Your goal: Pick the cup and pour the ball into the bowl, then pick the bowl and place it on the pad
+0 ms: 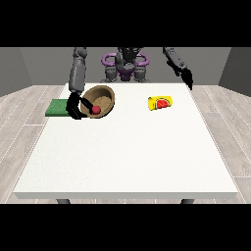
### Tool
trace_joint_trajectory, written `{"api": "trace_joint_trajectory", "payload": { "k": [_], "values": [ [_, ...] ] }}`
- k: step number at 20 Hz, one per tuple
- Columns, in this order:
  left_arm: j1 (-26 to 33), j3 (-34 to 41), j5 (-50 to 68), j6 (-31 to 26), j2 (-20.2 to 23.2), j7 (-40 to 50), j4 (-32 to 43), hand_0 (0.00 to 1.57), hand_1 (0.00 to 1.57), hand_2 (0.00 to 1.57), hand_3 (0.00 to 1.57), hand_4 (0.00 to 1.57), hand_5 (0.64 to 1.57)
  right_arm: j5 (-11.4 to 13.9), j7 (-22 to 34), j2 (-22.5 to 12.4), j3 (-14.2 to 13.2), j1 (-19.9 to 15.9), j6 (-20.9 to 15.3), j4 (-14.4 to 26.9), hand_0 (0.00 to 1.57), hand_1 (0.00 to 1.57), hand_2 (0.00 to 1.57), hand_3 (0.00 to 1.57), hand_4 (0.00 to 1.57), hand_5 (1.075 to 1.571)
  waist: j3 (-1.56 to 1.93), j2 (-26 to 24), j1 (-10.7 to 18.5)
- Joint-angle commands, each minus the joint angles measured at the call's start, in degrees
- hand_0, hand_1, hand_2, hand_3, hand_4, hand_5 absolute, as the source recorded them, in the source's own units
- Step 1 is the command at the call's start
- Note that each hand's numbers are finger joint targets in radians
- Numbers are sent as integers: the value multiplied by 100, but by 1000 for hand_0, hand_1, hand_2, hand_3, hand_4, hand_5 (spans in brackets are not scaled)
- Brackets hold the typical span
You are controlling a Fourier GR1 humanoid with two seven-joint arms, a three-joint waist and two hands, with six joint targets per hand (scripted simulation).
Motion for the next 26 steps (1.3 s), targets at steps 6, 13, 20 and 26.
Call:
{"api": "trace_joint_trajectory", "payload": {
  "k": [6, 13, 20, 26],
  "values": [
    [267, 416, 208, -2, 90, -263, 1058, 0, 0, 0, 0, 0, 716, 758, 2738, -621, 944, -201, 501, -229, 1571, 1571, 1571, 1571, 1267, 1569, 276, -875, -554],
    [745, 535, 195, 328, -115, -119, 1512, 0, 0, 0, 0, 0, 732, 1643, 3439, -1965, 1847, -597, 1958, -1040, 1571, 1571, 1571, 1571, 1571, 1561, 286, -1861, -1225],
    [811, 1071, 522, 265, 504, -548, 1564, 0, 0, 0, 0, 0, 718, 1822, 2811, -2133, 1401, -814, 2218, -1023, 1571, 1571, 1571, 1545, 1571, 1503, 306, -1289, -1776],
    [852, 1799, 1027, -110, 1257, -1702, 1989, 0, 0, 0, 0, 0, 761, 1880, 2554, -1959, 1032, -774, 1426, -919, 1571, 1571, 1571, 1492, 1531, 1570, 307, -460, -1862]
  ]
}}
